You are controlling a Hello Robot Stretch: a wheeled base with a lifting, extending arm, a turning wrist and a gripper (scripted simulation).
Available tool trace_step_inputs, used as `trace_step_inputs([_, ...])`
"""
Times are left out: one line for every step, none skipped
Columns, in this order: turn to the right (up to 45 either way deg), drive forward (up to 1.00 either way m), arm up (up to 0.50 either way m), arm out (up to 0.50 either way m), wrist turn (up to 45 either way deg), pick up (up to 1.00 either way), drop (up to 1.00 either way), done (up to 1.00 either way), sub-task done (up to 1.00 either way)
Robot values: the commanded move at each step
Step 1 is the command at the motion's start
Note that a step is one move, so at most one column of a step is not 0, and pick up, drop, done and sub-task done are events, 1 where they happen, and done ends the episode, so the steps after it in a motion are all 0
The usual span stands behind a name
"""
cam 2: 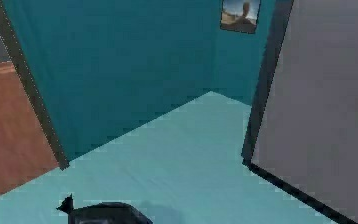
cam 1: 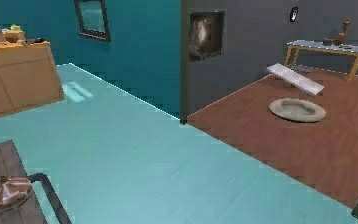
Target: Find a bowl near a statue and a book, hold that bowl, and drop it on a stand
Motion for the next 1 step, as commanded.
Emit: trace_step_inputs([0.0, 0.6, 0.0, 0.0, 0.0, 0.0, 0.0, 0.0, 0.0])
